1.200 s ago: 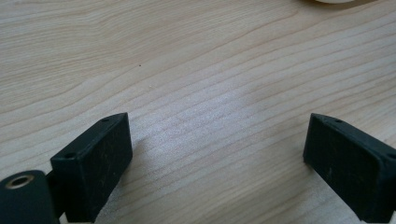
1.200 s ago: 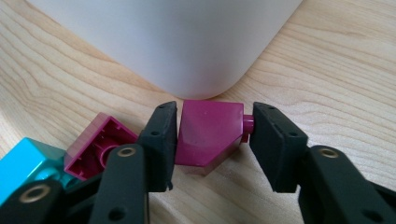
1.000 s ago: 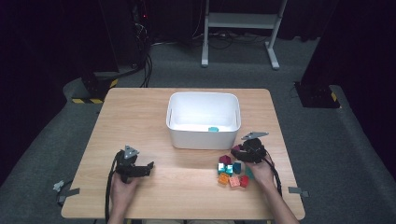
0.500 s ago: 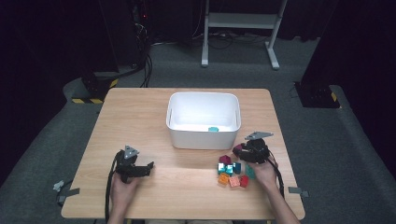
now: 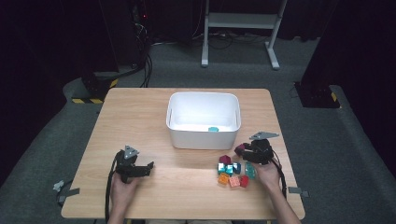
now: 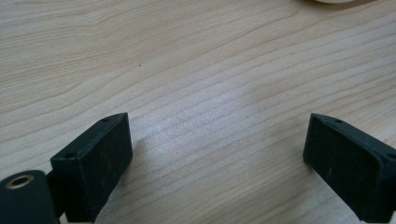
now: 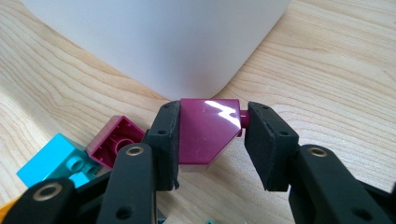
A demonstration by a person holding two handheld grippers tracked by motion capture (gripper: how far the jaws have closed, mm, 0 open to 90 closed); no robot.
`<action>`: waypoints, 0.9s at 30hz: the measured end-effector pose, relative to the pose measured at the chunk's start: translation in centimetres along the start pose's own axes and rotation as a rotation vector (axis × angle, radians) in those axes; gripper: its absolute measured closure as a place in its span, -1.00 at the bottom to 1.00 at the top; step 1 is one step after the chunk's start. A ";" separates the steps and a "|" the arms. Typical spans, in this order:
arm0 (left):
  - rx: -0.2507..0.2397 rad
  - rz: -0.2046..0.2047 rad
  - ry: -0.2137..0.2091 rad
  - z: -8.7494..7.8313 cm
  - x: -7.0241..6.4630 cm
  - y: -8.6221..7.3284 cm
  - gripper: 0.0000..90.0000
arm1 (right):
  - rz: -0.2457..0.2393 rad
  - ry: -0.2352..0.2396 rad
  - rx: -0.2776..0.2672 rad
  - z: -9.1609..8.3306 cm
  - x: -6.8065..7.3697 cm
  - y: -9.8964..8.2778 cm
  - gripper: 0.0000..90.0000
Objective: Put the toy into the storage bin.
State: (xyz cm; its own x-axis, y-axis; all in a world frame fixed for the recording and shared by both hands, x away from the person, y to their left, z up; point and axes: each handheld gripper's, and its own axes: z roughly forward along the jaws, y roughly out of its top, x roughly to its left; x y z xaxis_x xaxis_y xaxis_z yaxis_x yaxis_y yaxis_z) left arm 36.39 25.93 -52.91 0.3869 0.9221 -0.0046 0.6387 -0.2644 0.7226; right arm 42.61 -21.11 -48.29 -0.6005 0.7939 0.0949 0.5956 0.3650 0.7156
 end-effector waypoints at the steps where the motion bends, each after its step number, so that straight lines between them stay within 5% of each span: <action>1: 0.000 0.000 0.000 0.0 0.0 0.0 -0.81 | 0.007 0.003 -0.003 -0.2 -0.1 0.0 0.26; 27: -0.002 -0.002 -0.001 0.0 0.0 0.0 -0.81 | 0.021 0.035 -0.108 -4.5 0.2 0.6 0.26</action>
State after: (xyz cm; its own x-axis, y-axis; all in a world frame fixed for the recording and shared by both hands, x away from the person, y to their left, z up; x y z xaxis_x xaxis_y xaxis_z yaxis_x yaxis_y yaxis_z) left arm 36.38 25.93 -52.92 0.3862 0.9224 -0.0062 0.6383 -0.2624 0.7237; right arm 40.45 -22.89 -44.76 -0.6078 0.7828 0.1335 0.5488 0.2926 0.7831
